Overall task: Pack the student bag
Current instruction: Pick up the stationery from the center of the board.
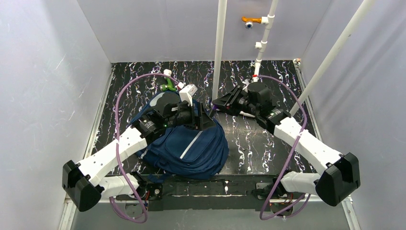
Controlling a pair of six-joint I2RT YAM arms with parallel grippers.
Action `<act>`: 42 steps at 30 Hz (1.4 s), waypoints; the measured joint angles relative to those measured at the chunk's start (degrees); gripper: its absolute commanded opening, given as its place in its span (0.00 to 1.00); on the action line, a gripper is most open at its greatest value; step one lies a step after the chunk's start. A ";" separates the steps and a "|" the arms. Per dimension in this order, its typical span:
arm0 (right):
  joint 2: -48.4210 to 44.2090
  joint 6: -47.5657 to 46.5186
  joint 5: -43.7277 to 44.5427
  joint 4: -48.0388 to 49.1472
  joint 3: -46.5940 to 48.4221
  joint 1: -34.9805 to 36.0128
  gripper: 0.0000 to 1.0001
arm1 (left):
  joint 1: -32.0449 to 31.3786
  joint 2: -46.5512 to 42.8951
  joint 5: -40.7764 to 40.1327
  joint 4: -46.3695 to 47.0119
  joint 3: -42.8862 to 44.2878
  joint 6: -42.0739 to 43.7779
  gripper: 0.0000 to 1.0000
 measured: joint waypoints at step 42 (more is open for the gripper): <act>0.72 -54.03 -47.19 -16.52 8.26 6.56 0.59 | 1.99 1.88 31.91 -26.62 8.26 23.63 0.00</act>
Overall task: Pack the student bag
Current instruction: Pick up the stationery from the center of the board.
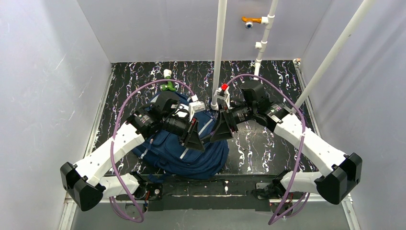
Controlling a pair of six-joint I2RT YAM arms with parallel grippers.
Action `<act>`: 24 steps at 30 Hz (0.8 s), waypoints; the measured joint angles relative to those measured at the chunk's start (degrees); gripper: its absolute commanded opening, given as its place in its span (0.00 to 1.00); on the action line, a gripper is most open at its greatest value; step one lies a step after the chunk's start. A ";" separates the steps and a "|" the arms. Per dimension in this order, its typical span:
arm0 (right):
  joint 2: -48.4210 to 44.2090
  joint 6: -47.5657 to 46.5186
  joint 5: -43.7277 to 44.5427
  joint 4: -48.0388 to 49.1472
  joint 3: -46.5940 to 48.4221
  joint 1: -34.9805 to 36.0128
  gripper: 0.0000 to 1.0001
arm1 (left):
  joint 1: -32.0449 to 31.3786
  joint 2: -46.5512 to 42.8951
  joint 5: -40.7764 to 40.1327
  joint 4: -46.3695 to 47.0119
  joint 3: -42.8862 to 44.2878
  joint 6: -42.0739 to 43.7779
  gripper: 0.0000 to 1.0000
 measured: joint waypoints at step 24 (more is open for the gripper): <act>3.19 5.33 2.49 5.20 -7.08 -0.20 0.01 | 0.09 -10.91 -46.14 -8.90 0.24 -1.46 0.74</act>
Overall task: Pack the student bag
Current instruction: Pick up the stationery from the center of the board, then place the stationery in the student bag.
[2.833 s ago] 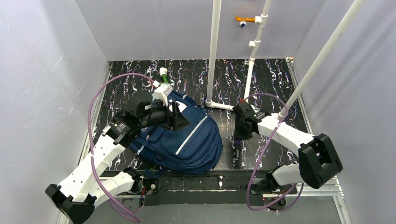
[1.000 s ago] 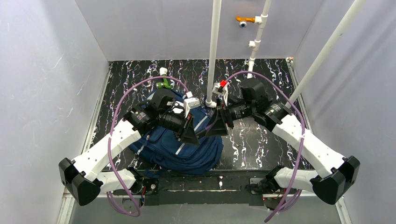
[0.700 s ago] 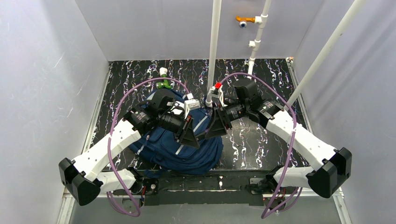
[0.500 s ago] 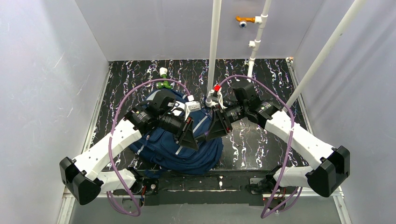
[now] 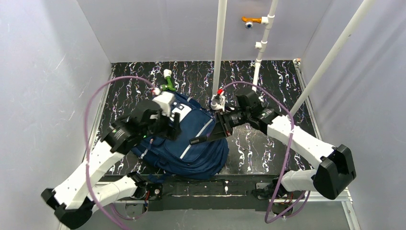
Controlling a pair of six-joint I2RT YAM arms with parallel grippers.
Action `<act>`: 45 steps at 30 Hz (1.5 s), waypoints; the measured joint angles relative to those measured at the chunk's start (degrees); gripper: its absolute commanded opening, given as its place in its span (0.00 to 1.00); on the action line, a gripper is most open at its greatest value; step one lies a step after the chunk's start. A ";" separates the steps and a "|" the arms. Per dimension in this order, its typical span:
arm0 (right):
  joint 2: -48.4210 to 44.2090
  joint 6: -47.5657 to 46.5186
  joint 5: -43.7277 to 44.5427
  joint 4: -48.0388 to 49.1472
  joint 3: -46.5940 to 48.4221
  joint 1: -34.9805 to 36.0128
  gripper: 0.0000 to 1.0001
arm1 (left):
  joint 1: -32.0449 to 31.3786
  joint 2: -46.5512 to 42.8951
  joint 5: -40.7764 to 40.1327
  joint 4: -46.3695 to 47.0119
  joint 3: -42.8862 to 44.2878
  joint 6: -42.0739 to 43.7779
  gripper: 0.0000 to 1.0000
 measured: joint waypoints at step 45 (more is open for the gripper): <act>33.33 56.76 59.80 50.77 6.67 26.58 0.74 | 3.39 -24.72 -24.57 -2.23 4.20 -13.11 0.78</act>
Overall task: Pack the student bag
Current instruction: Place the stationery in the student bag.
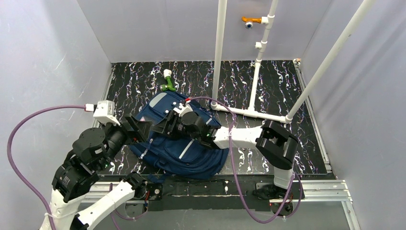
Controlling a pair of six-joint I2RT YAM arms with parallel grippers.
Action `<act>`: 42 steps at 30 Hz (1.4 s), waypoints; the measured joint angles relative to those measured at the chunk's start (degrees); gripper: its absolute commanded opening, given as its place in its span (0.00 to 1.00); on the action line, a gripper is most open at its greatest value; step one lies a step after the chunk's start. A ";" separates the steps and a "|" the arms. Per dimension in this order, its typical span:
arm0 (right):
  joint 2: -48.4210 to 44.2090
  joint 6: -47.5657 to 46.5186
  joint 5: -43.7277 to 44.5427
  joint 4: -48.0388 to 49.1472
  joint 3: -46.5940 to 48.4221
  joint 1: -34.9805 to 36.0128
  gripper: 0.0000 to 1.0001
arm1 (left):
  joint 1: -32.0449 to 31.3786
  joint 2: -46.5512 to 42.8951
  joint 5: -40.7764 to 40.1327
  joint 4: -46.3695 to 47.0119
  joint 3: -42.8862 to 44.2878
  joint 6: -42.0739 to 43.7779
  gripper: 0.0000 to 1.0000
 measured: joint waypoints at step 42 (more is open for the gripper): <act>4.44 -32.35 -5.60 -19.61 14.23 0.11 0.24 | 0.00 5.44 6.16 -0.57 -2.43 -0.79 0.78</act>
